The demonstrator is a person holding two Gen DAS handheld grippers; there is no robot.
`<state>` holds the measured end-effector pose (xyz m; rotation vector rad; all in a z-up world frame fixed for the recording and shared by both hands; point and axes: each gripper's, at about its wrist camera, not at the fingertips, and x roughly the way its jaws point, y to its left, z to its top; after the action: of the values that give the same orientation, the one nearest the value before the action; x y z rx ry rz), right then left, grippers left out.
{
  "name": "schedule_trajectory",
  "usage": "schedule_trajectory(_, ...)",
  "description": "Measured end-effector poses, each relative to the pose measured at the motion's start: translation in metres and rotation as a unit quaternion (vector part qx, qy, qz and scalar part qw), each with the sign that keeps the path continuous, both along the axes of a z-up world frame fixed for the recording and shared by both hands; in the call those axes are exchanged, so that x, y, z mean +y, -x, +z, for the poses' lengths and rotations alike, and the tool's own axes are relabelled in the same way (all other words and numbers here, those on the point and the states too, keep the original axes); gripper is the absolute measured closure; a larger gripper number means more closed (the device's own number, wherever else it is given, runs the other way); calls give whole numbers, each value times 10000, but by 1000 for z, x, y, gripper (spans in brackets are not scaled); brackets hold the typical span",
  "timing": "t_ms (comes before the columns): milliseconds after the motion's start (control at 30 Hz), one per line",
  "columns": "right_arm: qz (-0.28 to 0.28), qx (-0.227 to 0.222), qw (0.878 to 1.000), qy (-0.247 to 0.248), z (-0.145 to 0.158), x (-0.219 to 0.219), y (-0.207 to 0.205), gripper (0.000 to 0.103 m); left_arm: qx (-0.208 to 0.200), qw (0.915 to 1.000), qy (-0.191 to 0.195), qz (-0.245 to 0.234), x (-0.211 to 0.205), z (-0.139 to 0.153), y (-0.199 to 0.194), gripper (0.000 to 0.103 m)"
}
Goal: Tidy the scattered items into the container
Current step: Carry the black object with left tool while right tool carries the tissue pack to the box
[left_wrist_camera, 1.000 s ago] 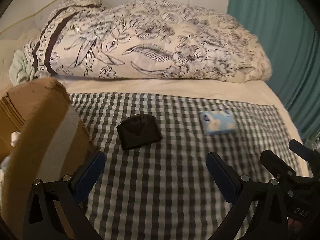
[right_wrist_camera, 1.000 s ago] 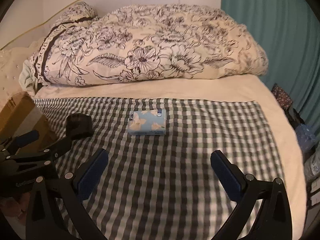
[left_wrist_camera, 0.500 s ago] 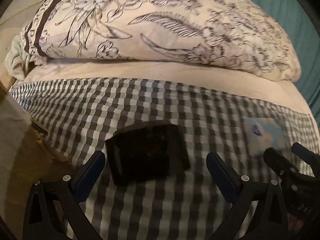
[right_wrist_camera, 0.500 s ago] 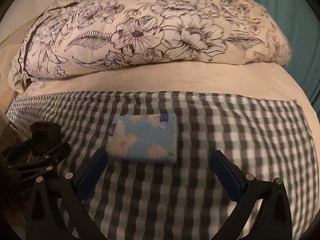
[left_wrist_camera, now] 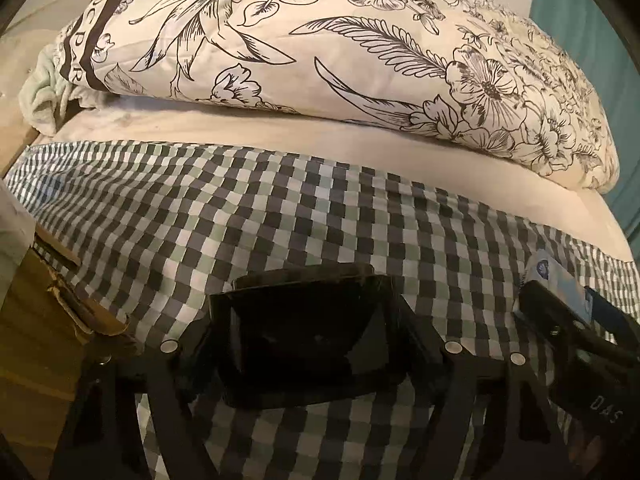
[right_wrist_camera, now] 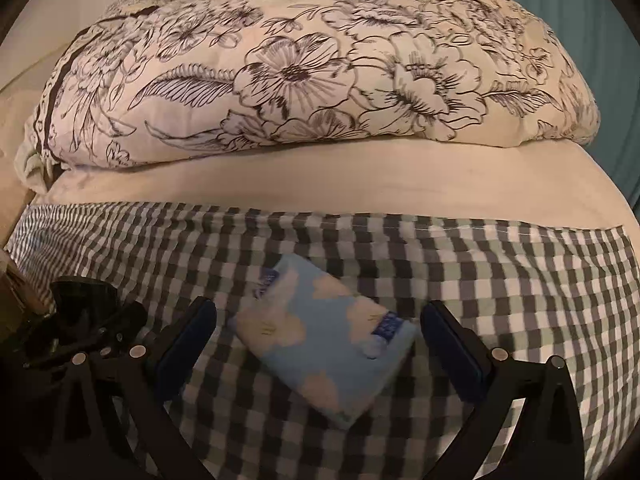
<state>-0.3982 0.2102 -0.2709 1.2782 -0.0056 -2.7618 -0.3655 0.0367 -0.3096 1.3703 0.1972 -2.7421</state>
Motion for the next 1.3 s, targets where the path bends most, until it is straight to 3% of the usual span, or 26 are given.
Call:
schedule_trajectory(100,40,-34,9999,-145,-5,-5,1,0,-27,10000,-35,-6,-2,0,-4,25)
schedule_trajectory(133,29,-10,9999,-135,-5,-4,0,4,-35,10000,-52,-16,-3,0,-6,25)
schedule_trajectory(167,-12,0,9999,-156,-4,-4,-1,16,-42,10000,-53,-30,-3,0,-8,25)
schedule_trajectory(433,-53,-39,10000,18,1,9,-31,19,-99,9999,-31,-135,3,6,-33,25)
schedule_trajectory(567,-182,-15,9998,102,15,21,-60,19,-36,9998,11,-219,5,25,-50,25)
schedule_trajectory(867,-343,537,9978,162,98,39,-109,19,542,9974,62,-477,21,112,-89,25)
schedule_trajectory(1167,-304,1244,9916,179,193,29,-174,19,1205,9905,159,-635,21,207,-147,25)
schedule_trajectory(1300,-255,1510,9881,165,228,20,-208,19,1444,9865,225,-738,16,236,-180,25)
